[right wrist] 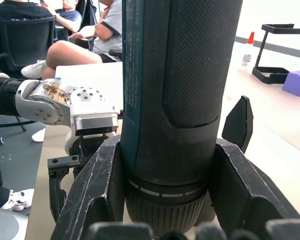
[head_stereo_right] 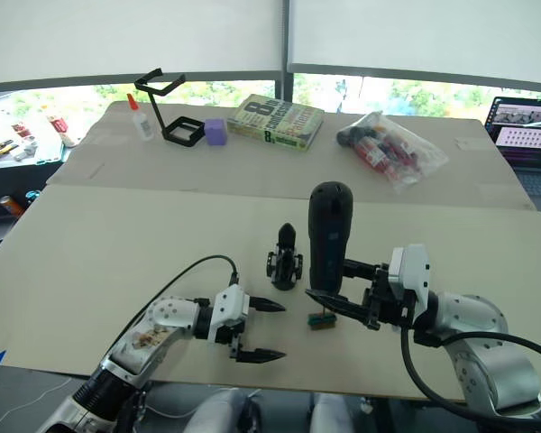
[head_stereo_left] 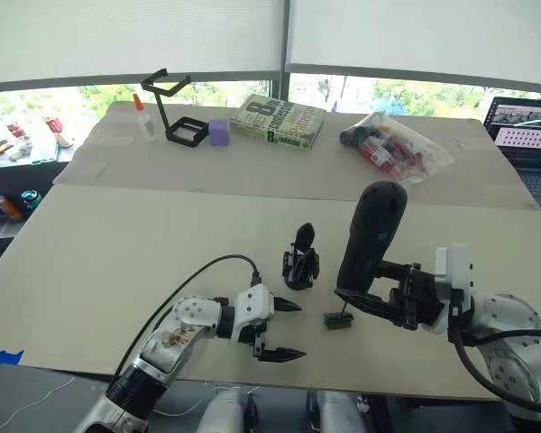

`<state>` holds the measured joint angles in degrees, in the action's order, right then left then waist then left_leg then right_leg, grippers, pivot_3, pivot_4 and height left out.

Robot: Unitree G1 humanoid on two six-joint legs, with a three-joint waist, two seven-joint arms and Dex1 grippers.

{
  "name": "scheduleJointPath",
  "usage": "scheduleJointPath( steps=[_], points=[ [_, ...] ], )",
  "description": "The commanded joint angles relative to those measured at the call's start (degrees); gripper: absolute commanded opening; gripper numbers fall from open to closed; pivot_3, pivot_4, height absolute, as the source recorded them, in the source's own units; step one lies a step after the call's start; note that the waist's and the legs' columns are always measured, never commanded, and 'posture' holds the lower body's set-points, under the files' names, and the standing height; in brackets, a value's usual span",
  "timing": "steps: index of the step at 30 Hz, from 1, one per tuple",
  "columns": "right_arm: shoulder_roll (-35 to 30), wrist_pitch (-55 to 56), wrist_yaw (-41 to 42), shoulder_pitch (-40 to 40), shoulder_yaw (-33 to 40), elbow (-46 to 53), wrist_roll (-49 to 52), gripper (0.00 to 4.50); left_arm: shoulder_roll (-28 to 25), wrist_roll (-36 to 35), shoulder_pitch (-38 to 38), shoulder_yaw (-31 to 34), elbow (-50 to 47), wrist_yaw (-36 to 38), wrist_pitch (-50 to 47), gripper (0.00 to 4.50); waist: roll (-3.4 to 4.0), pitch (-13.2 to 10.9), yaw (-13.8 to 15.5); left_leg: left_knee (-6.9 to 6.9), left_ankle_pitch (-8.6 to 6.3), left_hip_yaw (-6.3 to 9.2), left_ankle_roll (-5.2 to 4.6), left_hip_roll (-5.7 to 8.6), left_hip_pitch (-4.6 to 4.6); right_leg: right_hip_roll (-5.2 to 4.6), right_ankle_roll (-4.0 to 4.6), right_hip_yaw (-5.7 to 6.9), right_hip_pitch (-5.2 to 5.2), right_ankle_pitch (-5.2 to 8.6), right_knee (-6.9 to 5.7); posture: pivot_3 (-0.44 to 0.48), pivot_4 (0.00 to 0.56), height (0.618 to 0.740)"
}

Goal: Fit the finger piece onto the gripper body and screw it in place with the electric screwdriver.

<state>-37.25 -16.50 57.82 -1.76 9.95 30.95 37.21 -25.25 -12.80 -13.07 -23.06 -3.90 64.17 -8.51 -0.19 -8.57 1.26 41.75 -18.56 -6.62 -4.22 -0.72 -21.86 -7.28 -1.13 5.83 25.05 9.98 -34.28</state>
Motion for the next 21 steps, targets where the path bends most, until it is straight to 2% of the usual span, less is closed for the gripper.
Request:
scheduleJointPath(
  steps=[1,21],
  points=[
    [0.1,2.1,0.1,0.1,1.4,1.8,1.1,1.93,0.0,-0.1,-0.2,0.2,-1.4,0.1,0.6,4.46,0.00,0.0,0.0,0.00,0.00,0.00,0.00,0.00,0.00,0.00,0.00,0.00,0.00,0.00,0.00,0.000,0.150,0.740],
    [-2.3,0.3,1.1,-0.1,2.2,2.4,2.9,1.93,0.0,-0.2,-0.2,0.1,-1.5,0.1,0.4,4.46,0.00,0.0,-0.1,0.01,0.00,-0.01,0.00,0.00,0.01,0.00,0.00,-0.01,0.00,0.00,-0.02,0.000,0.150,0.740]
  ],
)
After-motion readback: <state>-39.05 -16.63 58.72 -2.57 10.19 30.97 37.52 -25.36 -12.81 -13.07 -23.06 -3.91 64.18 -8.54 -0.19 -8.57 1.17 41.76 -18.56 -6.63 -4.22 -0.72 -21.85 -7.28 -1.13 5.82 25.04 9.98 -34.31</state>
